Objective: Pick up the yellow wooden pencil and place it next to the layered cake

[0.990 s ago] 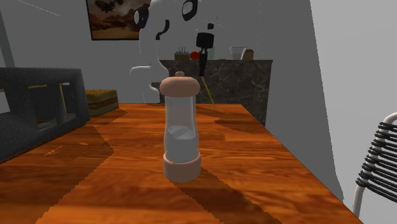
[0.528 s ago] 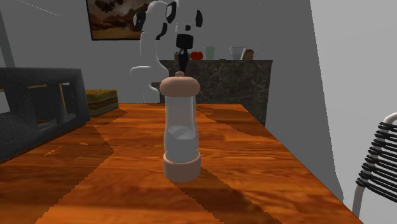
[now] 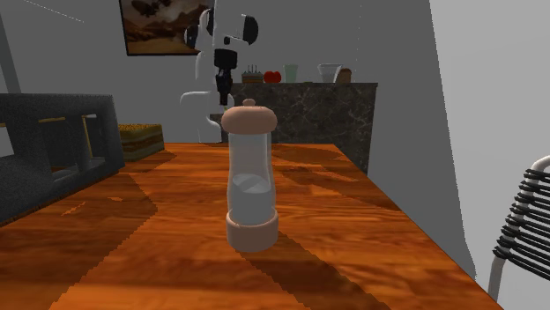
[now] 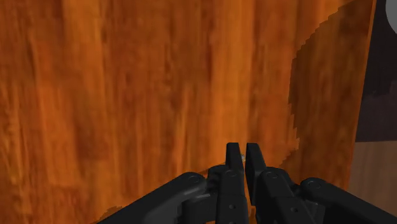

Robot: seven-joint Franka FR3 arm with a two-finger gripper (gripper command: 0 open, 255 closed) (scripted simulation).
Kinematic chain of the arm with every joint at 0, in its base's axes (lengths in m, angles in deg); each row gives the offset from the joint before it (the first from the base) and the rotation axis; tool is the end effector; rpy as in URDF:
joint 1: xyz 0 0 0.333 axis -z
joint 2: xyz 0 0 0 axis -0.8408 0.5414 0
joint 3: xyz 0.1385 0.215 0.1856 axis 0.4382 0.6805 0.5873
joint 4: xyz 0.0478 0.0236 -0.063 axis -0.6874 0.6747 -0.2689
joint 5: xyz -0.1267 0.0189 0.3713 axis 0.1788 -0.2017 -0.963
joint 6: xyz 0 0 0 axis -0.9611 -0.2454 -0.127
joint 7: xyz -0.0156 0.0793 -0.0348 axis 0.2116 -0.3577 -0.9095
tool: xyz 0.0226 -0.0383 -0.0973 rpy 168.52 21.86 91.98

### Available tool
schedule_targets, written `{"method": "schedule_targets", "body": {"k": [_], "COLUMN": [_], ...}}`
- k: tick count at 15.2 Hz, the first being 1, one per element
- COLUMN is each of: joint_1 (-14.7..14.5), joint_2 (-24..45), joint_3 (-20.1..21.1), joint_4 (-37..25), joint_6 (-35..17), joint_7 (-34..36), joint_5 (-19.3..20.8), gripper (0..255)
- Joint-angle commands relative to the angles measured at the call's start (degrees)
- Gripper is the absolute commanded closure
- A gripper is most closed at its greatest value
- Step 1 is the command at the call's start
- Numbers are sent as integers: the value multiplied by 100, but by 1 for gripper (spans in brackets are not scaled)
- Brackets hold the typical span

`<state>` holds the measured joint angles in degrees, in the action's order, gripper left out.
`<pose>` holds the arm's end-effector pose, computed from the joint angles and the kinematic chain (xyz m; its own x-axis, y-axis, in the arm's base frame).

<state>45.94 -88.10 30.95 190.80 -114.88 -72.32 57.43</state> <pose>0.3411 0.1520 0.5068 0.0987 0.9904 -0.0965 0.9948 -0.0958 0.0346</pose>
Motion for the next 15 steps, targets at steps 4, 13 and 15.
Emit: {"method": "schedule_targets", "body": {"k": [4,13,15], "joint_1": [193,252,251], "joint_2": [-732,-833,-799], "joint_3": [-562,-696,-690], "joint_4": [560,1251,1386], "joint_6": [141,-458,-626], "joint_7": [-647,-761,-745], "joint_5": [260,353,355], "gripper": [255,255,255]}}
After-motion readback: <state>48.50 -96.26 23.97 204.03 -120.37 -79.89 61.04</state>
